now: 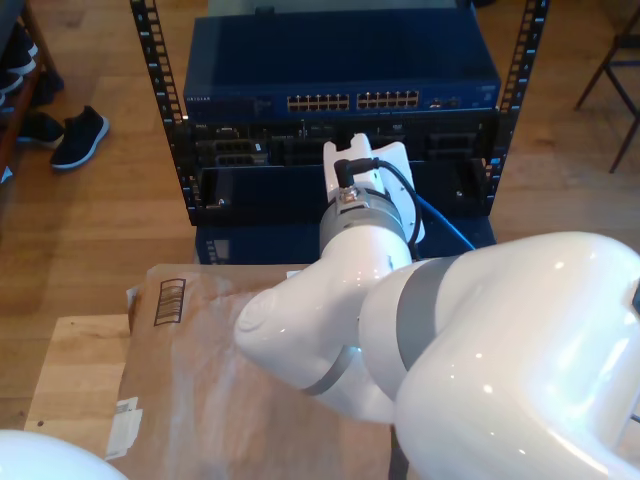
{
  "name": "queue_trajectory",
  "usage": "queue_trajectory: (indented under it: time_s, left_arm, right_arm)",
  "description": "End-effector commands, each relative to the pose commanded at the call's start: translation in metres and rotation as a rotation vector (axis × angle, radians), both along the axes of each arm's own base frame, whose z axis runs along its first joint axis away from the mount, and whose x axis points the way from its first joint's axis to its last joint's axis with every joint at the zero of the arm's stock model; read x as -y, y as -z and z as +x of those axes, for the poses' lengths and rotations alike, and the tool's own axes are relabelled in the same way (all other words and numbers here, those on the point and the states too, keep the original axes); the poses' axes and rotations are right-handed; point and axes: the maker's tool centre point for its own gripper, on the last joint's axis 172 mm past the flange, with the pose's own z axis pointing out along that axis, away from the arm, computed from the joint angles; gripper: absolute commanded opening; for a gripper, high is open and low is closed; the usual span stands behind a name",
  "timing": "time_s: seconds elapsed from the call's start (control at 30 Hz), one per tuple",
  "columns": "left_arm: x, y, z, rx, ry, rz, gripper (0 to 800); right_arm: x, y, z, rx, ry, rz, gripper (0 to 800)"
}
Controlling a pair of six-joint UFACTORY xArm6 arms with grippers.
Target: Grab the cable and plug it in
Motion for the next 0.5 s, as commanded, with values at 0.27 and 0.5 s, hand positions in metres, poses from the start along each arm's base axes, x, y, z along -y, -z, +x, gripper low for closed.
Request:
queue_trajectory:
  time_s: [0.27, 0.5]
  left_arm:
    - [0.0, 0.0, 0.0, 0.0, 0.0, 0.0, 800]
    - [0.0, 0.0, 0.0, 0.0, 0.0, 0.0, 800]
  right_arm:
    - [-0.013, -0.004, -0.006, 0.017, -0.028, -0.018, 0]
    - [-0.024, -0.019, 0.021, 0.048, -0.012, 0.011, 0]
